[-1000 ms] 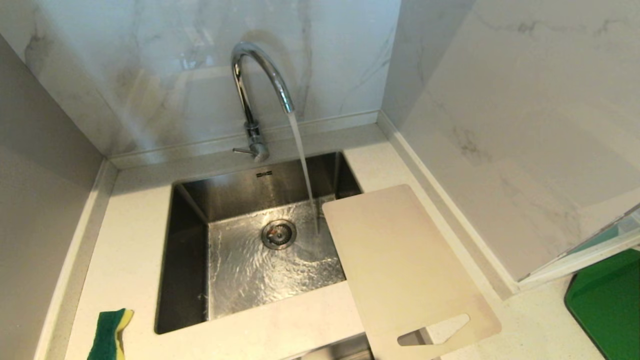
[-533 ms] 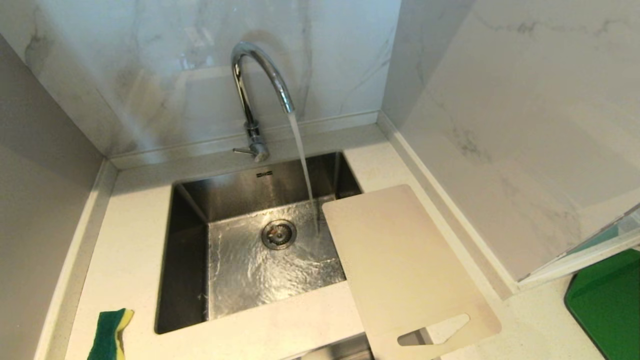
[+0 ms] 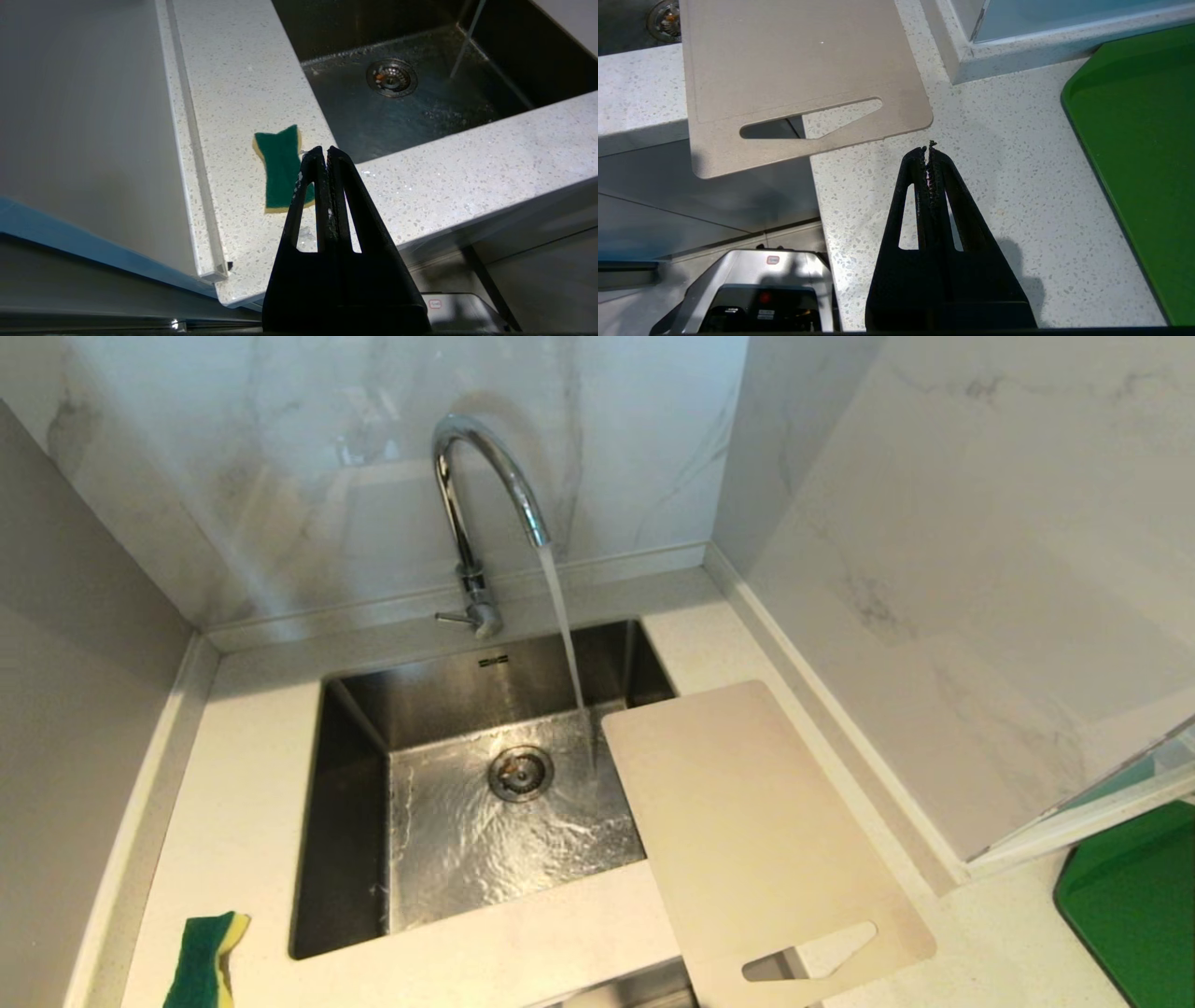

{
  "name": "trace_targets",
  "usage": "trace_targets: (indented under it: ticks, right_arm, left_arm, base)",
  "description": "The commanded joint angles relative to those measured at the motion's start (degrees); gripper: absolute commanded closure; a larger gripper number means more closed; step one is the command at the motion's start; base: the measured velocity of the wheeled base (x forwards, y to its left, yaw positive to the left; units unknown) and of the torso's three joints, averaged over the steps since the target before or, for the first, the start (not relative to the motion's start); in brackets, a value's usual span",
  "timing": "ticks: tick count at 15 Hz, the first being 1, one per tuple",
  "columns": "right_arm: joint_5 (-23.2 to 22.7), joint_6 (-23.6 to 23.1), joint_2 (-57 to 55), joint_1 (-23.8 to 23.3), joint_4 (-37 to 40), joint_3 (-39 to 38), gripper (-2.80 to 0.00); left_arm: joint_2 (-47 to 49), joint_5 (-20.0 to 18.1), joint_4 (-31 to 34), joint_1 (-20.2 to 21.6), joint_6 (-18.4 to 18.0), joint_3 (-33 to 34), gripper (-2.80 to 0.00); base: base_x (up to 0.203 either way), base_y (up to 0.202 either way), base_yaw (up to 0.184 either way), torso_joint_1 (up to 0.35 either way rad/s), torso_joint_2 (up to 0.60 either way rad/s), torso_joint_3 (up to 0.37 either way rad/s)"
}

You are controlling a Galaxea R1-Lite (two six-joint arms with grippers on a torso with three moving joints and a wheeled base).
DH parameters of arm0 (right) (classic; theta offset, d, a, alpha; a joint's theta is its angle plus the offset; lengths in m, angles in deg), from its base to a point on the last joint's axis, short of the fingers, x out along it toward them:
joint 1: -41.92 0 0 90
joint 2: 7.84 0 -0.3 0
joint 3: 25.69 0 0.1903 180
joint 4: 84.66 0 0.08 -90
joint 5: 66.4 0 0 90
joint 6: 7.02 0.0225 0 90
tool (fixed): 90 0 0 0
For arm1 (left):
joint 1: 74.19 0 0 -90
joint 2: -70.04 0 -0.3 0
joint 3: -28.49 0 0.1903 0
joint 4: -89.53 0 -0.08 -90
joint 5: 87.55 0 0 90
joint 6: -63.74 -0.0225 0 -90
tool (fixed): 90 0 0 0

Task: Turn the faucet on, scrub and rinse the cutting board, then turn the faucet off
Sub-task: Turn off the tap

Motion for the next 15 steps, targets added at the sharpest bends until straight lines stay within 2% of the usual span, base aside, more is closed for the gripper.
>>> trace_targets:
  ticks: [1, 5, 7, 9, 12, 15]
  right_arm:
    - [0.0, 0.5, 1.1, 3.8, 0.1, 0.0, 0.00]
    - [2.1, -1.0, 16.0, 5.9, 3.4, 0.1, 0.00]
    - [4.5, -1.0, 16.1, 6.4, 6.0, 0.0, 0.00]
    - [4.9, -0.4, 16.0, 6.4, 6.2, 0.0, 0.00]
    - [5.8, 2.7, 16.0, 6.4, 6.1, 0.0, 0.00]
    - [5.8, 3.2, 16.0, 6.4, 5.9, 0.0, 0.00]
  left_arm:
    - [0.1, 0.0, 0.0, 0.0, 0.0, 0.1, 0.00]
    - [0.1, 0.0, 0.0, 0.0, 0.0, 0.1, 0.00]
    - [0.1, 0.0, 0.0, 0.0, 0.0, 0.1, 0.00]
    - [0.1, 0.0, 0.0, 0.0, 0.0, 0.1, 0.00]
    - [0.1, 0.0, 0.0, 0.0, 0.0, 0.1, 0.00]
    - [0.1, 0.0, 0.0, 0.0, 0.0, 0.1, 0.00]
  base:
    - [0.000, 0.000, 0.000, 0.000, 0.00, 0.000]
    - [0.000, 0.000, 0.000, 0.000, 0.00, 0.000]
    - [0.000, 0.000, 0.000, 0.000, 0.00, 0.000]
    - [0.000, 0.000, 0.000, 0.000, 0.00, 0.000]
    - [0.000, 0.000, 0.000, 0.000, 0.00, 0.000]
    - [0.000, 0.000, 0.000, 0.000, 0.00, 0.000]
